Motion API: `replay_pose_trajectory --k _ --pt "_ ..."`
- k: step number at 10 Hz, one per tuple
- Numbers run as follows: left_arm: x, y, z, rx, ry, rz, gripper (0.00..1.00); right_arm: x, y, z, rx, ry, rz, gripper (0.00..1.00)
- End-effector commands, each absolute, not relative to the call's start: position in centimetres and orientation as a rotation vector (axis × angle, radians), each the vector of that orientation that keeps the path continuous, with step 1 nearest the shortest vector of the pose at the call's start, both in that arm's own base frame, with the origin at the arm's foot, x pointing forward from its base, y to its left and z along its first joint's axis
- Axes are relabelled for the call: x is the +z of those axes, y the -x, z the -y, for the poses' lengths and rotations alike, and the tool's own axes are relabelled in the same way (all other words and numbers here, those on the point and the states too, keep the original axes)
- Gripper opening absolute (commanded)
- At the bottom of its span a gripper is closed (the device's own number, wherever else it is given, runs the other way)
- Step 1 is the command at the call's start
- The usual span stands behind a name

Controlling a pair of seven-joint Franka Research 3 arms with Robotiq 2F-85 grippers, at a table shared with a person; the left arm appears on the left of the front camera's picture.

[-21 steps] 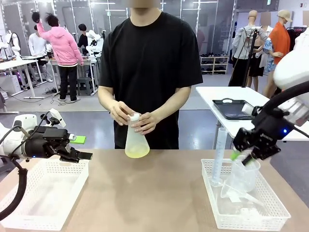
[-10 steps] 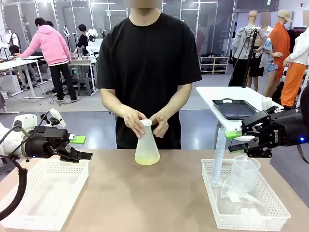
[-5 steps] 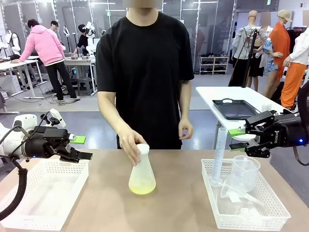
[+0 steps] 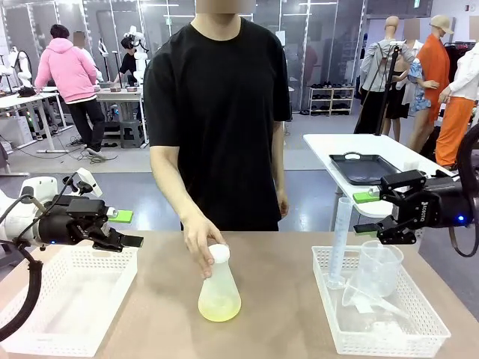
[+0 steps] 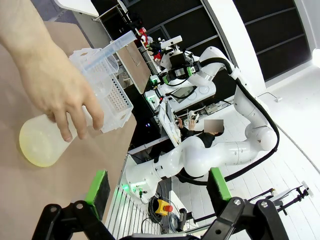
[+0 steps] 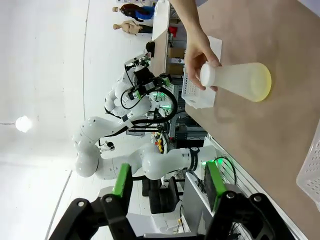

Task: Prepare the solutions needed for the experiment.
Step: When the human places the Big flask in the center of the table, pick up the Big flask and place it in the left Organizing basket.

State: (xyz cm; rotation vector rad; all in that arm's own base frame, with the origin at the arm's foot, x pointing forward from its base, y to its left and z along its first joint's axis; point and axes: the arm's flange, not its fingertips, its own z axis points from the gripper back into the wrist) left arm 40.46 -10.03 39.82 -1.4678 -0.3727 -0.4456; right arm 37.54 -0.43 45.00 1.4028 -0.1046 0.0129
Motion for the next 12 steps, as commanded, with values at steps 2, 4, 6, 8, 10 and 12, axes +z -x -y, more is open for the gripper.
replay_pose_trajectory --k 2,4,6,8,10,12 --pt "40.04 -40.33 9.93 -0.463 1.472 0.365 1.00 45.21 -37.48 0.57 0.017 -1.399 0.110 0.74" --pt "40.04 -40.33 9.93 -0.463 1.472 0.365 1.00 45.21 -37.48 0.57 0.017 -1.399 0.110 0.74" --pt "40.04 -40.33 9.93 -0.463 1.472 0.365 1.00 45.21 -37.48 0.57 0.017 -1.399 0.110 0.74" --pt "40.04 -40.33 9.93 -0.463 1.472 0.365 1.00 45.21 -37.48 0.57 0.017 -1.399 0.110 0.74" --pt "40.04 -40.33 9.93 -0.463 1.472 0.365 1.00 45.21 -37.48 0.57 0.017 -1.399 0.110 0.74" --pt "40.04 -40.33 9.93 -0.463 1.472 0.365 1.00 45.21 -37.48 0.57 0.017 -1.399 0.110 0.74"
